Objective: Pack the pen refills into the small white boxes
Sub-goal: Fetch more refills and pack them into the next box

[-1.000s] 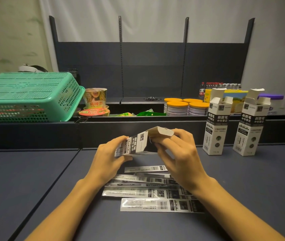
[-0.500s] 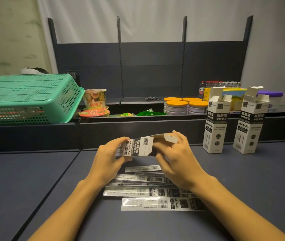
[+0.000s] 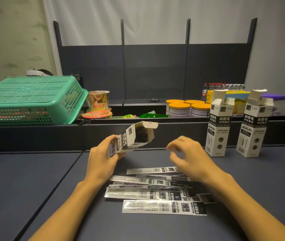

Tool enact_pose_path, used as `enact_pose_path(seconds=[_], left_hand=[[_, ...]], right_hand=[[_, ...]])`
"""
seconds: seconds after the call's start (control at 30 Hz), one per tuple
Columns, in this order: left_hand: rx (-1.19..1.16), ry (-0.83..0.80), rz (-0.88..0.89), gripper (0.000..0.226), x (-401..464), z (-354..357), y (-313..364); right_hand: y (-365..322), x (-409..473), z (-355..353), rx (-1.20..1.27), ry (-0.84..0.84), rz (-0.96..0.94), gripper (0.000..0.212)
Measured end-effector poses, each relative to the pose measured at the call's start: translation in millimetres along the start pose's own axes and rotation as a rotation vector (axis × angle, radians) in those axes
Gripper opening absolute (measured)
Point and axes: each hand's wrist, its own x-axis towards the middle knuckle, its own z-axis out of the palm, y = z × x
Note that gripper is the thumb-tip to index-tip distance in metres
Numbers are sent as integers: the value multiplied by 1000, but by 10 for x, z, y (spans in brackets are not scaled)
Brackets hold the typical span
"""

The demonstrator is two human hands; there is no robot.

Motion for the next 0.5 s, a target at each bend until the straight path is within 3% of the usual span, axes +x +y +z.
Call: enact_pose_path(seconds=[0.1, 0.17, 0.5], left_hand=[[3, -15, -10, 53, -1, 6, -8], [1, -26, -16, 53, 1, 11, -4], [-34, -23, -45, 53, 12, -4, -17]], right_hand=[[115, -40, 75, -172, -386, 137, 39], [117, -60, 115, -164, -500, 160, 39], [-11, -51, 35, -194, -316, 83, 18]])
